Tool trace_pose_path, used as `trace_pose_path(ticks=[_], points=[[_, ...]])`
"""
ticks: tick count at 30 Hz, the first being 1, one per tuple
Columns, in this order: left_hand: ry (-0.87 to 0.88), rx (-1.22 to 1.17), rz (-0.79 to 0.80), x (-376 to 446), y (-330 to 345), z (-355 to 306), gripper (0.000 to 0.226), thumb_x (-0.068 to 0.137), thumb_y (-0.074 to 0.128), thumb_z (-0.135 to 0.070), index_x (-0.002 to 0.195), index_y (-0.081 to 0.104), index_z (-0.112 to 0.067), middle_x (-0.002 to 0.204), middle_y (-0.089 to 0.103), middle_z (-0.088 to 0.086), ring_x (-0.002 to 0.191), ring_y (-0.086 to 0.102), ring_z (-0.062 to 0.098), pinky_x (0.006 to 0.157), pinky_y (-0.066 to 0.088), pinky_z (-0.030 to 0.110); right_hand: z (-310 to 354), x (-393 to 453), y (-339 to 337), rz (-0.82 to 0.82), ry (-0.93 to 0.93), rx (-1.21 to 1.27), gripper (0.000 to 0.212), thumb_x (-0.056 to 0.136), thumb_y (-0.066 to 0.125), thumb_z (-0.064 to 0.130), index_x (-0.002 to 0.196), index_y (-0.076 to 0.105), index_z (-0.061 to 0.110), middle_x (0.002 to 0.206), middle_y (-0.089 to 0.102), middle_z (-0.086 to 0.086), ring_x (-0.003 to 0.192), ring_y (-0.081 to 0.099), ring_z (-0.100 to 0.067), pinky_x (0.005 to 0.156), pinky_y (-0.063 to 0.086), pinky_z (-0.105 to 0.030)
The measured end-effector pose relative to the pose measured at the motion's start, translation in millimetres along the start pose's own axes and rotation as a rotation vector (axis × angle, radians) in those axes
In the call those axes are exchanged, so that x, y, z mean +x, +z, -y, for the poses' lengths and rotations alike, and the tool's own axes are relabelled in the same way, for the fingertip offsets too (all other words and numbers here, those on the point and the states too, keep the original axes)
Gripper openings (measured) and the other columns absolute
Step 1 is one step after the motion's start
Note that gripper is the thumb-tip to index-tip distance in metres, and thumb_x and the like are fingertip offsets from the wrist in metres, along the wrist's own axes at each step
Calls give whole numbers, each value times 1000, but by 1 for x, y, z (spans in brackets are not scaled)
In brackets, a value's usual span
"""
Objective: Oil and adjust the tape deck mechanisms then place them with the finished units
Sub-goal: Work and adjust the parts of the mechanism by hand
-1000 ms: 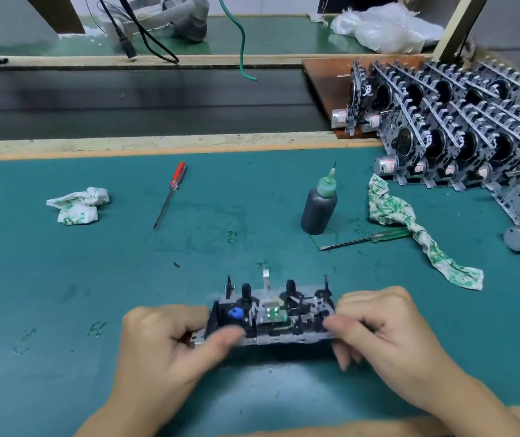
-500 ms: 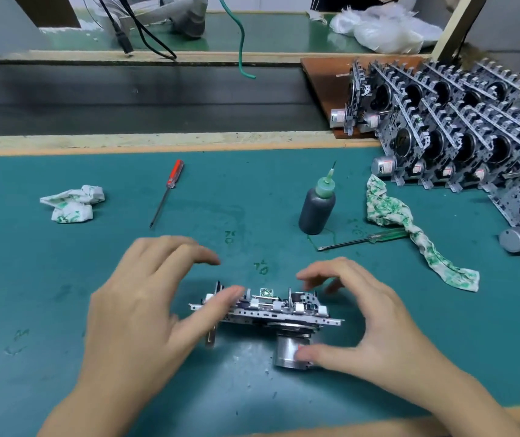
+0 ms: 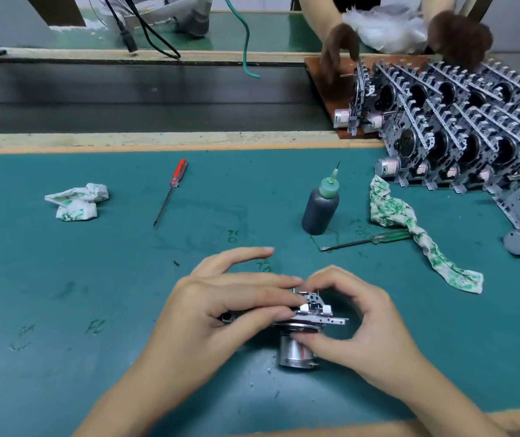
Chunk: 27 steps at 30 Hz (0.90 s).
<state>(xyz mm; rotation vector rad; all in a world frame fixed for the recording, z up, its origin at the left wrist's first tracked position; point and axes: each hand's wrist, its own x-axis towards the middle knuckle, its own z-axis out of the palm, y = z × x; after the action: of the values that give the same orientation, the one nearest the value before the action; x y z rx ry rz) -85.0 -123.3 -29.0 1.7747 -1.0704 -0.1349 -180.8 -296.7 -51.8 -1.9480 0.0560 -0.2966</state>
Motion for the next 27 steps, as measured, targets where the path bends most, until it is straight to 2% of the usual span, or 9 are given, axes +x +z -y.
trace_pose_path(ticks=[3,7,15,22,27], points=[[19,-6,4,0,0,1,22,84,60,-34,100,73,-28,107,69,-23,125,50,6,102,40,35,2,3,0,22,5,3,30,63,75,36,90,61,37,85,62,11,81,59,-15,76,47,-27],[12,3,-29,-2,2,2,25,84,59,-35,108,67,-33,107,67,-27,126,49,4,100,40,40,2,1,1,50,26,53,27,65,75,34,88,61,35,84,63,7,80,60,-16,77,48,-31],[20,-40,-67,-2,6,3,23,83,61,-30,102,71,-23,104,70,-20,122,55,8,98,45,41,1,5,-5,63,-19,-4,30,67,76,34,93,63,39,90,61,14,86,61,-11,77,43,-16],[33,-22,-50,-2,5,4,23,84,60,-33,105,68,-27,105,70,-20,121,55,7,95,45,47,-3,6,-7,68,-24,1,30,64,82,28,87,66,38,88,59,14,79,60,-7,72,41,-12],[40,-1,-67,-3,6,5,24,84,60,-33,106,66,-28,106,69,-22,120,56,7,95,45,46,-4,3,-5,67,-28,12,31,65,80,28,92,66,38,92,59,13,84,61,-8,76,41,-12]])
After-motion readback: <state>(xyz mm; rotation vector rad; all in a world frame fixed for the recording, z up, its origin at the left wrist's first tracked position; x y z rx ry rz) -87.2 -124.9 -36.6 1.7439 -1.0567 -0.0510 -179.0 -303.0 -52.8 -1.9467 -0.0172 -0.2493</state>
